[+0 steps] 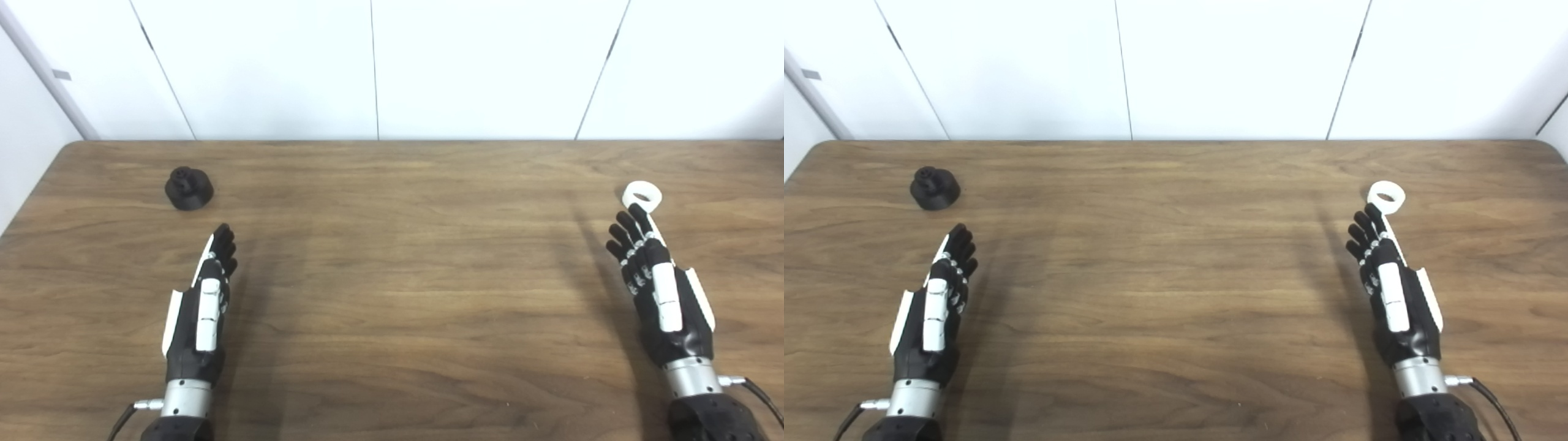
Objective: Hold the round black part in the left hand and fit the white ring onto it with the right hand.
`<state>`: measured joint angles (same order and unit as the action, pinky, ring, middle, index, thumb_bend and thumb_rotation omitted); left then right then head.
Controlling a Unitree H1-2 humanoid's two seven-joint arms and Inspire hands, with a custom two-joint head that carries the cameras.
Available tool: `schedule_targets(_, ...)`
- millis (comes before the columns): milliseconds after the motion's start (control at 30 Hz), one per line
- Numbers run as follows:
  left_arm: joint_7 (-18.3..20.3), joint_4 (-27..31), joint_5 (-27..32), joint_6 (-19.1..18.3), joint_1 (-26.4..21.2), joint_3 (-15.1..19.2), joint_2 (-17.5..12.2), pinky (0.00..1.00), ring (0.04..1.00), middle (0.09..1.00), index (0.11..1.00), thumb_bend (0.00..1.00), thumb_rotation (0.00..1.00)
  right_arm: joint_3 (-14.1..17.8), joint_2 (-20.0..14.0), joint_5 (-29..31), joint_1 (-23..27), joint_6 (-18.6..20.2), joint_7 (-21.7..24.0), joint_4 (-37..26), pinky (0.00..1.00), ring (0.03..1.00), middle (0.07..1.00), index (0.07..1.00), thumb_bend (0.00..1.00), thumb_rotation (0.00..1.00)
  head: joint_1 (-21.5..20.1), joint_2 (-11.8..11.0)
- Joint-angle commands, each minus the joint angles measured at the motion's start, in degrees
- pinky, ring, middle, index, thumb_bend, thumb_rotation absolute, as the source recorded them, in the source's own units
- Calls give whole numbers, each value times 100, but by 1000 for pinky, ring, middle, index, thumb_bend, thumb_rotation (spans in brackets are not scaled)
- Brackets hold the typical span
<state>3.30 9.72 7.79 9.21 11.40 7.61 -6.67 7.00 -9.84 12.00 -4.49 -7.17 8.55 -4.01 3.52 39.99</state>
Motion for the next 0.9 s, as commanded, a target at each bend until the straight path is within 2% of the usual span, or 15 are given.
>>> schedule_targets(0, 32, -1, 39, -6, 143, -14, -2, 1000, 1000, 988, 986, 508, 975, -78, 174, 26, -264, -55, -2, 176, 949, 950, 956, 961, 486, 921, 3, 8)
schedule_targets(400, 21, 1, -4, -6, 144, -15, -3, 1000, 996, 981, 984, 495, 990, -75, 183, -8, -264, -67, -19, 180, 941, 948, 956, 959, 482, 924, -2, 11)
schedule_targets(633, -23, -10, -145, 75, 171, -49, 49, 1000, 986, 974, 981, 489, 992, -62, 130, -56, -307, -63, 5, 169, 959, 953, 958, 961, 503, 927, 321, -170)
schedule_targets(867, -76, -134, -335, 275, 226, -133, 178, 1000, 981, 977, 985, 471, 998, -12, 16, 103, -335, -282, 193, 402, 970, 961, 971, 973, 558, 902, 845, -562)
